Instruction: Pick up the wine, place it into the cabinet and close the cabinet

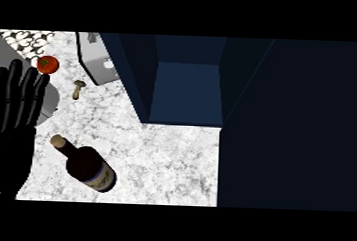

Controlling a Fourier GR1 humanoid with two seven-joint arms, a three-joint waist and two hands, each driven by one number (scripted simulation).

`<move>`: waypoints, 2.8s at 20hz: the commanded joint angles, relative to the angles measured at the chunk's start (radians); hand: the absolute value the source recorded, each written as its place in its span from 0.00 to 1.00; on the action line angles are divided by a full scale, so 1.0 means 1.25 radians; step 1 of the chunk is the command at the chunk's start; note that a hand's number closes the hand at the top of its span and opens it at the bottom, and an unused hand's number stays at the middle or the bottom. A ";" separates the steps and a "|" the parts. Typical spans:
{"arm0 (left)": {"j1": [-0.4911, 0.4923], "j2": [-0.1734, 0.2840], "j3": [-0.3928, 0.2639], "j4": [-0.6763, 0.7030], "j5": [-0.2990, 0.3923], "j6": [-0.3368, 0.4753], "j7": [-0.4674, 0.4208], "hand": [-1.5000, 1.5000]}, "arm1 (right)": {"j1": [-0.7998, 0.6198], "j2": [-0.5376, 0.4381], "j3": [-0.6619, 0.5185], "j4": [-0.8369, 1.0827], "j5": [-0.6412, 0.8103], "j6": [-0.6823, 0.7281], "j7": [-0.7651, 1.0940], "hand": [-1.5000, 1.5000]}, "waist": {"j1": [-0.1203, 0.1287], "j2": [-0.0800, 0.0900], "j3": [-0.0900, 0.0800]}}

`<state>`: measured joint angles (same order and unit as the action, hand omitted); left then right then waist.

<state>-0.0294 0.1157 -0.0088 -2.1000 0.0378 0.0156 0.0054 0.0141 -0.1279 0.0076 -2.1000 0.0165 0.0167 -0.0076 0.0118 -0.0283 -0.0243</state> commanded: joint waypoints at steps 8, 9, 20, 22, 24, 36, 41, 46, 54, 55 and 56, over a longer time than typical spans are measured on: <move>0.123 -0.011 -0.157 -0.067 0.273 -0.176 0.124 0.00 | 0.084 0.011 0.118 -0.078 -0.087 0.093 0.065 0.00 | -0.005 0.019 0.018; 0.137 0.003 -0.150 -0.127 0.308 -0.172 0.168 0.00 | 0.101 0.008 0.101 -0.099 -0.115 0.097 0.070 0.00 | -0.004 0.016 0.020; 0.103 -0.015 -0.252 -0.359 0.279 0.003 0.412 0.00 | 0.098 -0.009 0.096 -0.294 -0.176 0.062 0.283 0.00 | -0.010 0.020 0.020; 0.115 -0.016 -0.277 -0.386 0.267 0.018 0.422 0.00 | 0.029 -0.033 0.045 -0.272 -0.215 0.066 0.311 0.00 | -0.003 0.020 0.020; 0.085 -0.011 -0.242 -0.375 0.274 0.032 0.428 0.00 | 0.098 -0.028 0.062 -0.343 -0.223 0.070 0.319 0.00 | -0.010 0.018 0.020; 0.011 -0.009 -0.332 -0.428 0.174 0.168 0.517 0.00 | 0.024 -0.004 0.097 -0.295 -0.155 0.037 0.335 0.00 | 0.003 0.015 0.021; -0.018 -0.014 -0.360 -0.398 0.114 0.241 0.535 0.00 | 0.002 0.001 0.119 -0.293 -0.142 0.025 0.363 0.00 | 0.002 0.017 0.020; -0.031 0.010 -0.287 -0.398 0.151 0.269 0.577 0.00 | 0.025 -0.008 0.078 -0.307 -0.197 0.043 0.362 0.00 | -0.006 0.019 0.020; 0.112 0.071 -0.123 -0.346 0.271 0.136 0.440 0.00 | -0.044 -0.014 0.068 -0.314 -0.164 0.010 0.432 0.00 | -0.003 0.021 0.018; 0.107 0.056 -0.160 -0.361 0.215 0.162 0.451 0.00 | -0.024 0.017 0.138 -0.359 -0.116 -0.015 0.442 0.00 | -0.004 0.019 0.018; 0.112 0.068 -0.114 -0.365 0.236 0.151 0.455 0.00 | -0.012 -0.016 0.041 -0.310 -0.204 0.034 0.395 0.00 | -0.005 0.020 0.019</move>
<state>0.0259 0.1769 -0.2353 -2.4081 0.2514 0.2430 0.5946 -0.0407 -0.1318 0.1138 -2.4238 -0.1633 0.0346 0.4841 0.0068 -0.0039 -0.0010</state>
